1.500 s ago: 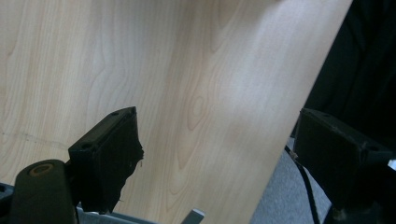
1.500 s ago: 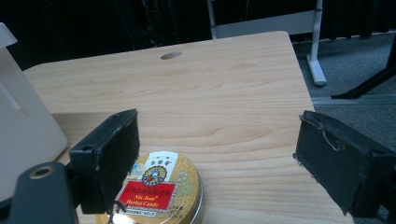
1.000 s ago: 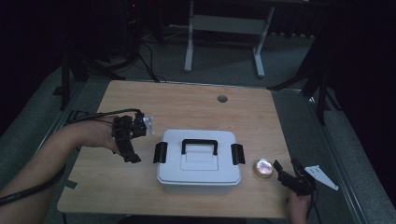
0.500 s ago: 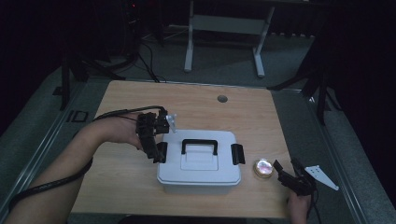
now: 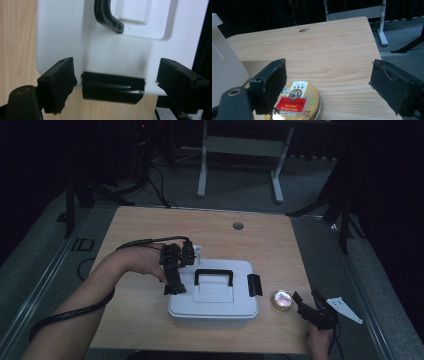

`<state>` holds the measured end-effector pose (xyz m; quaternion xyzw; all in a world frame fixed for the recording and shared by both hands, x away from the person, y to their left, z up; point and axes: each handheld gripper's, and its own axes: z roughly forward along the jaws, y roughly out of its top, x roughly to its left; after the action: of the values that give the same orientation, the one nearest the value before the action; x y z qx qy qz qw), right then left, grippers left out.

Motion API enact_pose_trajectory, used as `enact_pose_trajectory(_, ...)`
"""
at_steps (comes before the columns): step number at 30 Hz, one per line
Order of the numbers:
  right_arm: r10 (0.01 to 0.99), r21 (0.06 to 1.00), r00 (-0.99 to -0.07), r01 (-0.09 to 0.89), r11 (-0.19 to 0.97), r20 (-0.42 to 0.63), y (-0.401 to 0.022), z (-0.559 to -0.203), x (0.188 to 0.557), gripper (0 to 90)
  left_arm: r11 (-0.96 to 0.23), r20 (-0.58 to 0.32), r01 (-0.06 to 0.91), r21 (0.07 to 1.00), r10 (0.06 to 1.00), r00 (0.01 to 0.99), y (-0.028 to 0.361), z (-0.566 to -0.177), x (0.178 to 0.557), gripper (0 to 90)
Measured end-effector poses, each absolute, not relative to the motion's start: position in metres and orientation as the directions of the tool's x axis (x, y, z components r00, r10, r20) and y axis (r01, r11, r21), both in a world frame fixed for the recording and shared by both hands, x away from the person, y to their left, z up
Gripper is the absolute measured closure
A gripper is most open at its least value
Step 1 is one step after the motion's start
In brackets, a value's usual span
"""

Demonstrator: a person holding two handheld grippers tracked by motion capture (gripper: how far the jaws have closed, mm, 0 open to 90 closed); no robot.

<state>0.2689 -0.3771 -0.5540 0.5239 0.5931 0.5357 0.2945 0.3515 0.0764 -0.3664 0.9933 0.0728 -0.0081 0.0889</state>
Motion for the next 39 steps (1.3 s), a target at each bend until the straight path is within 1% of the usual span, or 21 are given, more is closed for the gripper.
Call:
enact_pose_trajectory(3, 0.937, 0.944, -0.277, 0.305, -0.123, 0.211, -0.377, -0.554, 0.269, 13.2, -0.974, -0.045, 0.153, 0.166, 0.148, 0.988, 0.071, -0.368, 0.354, 14.6)
enact_pose_trajectory(10, 0.936, 0.944, -0.279, 0.306, -0.126, 0.215, -0.378, -0.554, 0.269, 13.2, -0.977, -0.045, 0.144, 0.156, 0.138, 0.989, 0.06, -0.372, 0.358, 14.9)
enact_pose_trajectory(13, 0.936, 0.945, -0.281, 0.303, -0.124, 0.213, -0.378, -0.554, 0.269, 13.2, -0.977, -0.055, 0.146, 0.157, 0.139, 0.989, 0.057, -0.373, 0.361, 17.6)
enact_pose_trajectory(15, 0.936, 0.945, -0.281, 0.303, -0.125, 0.214, -0.378, -0.554, 0.269, 13.2, -0.977, -0.057, 0.15, 0.152, 0.143, 0.988, 0.055, -0.375, 0.364, 17.7)
enact_pose_trajectory(17, 0.936, 0.945, -0.281, 0.303, -0.125, 0.214, -0.378, -0.554, 0.269, 13.2, -0.98, -0.049, 0.141, 0.139, 0.136, 0.99, 0.053, -0.377, 0.366, 19.2)
enact_pose_trajectory(19, 0.935, 0.945, -0.282, 0.303, -0.126, 0.215, -0.378, -0.554, 0.269, 13.2, -0.982, -0.049, 0.133, 0.137, 0.127, 0.991, 0.051, -0.377, 0.367, 21.7)
enact_pose_trajectory(20, 0.935, 0.944, -0.282, 0.305, -0.128, 0.218, -0.378, -0.554, 0.269, 13.2, -0.981, -0.052, 0.134, 0.143, 0.128, 0.99, 0.05, -0.376, 0.367, 24.3)
enact_pose_trajectory(22, 0.934, 0.943, -0.281, 0.306, -0.129, 0.219, -0.378, -0.554, 0.269, 13.2, -0.982, -0.051, 0.124, 0.146, 0.118, 0.992, 0.047, -0.375, 0.366, 25.0)
enact_pose_trajectory(27, 0.933, 0.943, -0.283, 0.306, -0.13, 0.22, -0.378, -0.554, 0.269, 13.2, -0.987, -0.036, 0.099, 0.124, 0.095, 0.995, 0.04, -0.372, 0.364, 42.8)
enact_pose_trajectory(30, 0.934, 0.943, -0.283, 0.306, -0.129, 0.22, -0.378, -0.554, 0.269, 13.2, -0.99, -0.027, 0.092, 0.108, 0.09, 0.996, 0.037, -0.371, 0.363, 50.5)
enact_pose_trajectory(32, 0.934, 0.943, -0.283, 0.307, -0.129, 0.22, -0.378, -0.554, 0.269, 13.2, -0.991, -0.003, 0.093, 0.092, 0.093, 0.996, 0.035, -0.371, 0.363, 57.2)
enact_pose_trajectory(33, 0.934, 0.943, -0.283, 0.306, -0.129, 0.22, -0.378, -0.554, 0.269, 13.2, -0.992, -0.009, 0.09, 0.092, 0.089, 0.996, 0.034, -0.371, 0.364, 60.0)
enact_pose_trajectory(39, 0.934, 0.943, -0.283, 0.308, -0.128, 0.219, -0.378, -0.554, 0.269, 13.2, -0.996, -0.008, 0.063, 0.066, 0.063, 0.998, 0.029, -0.37, 0.361, 66.7)
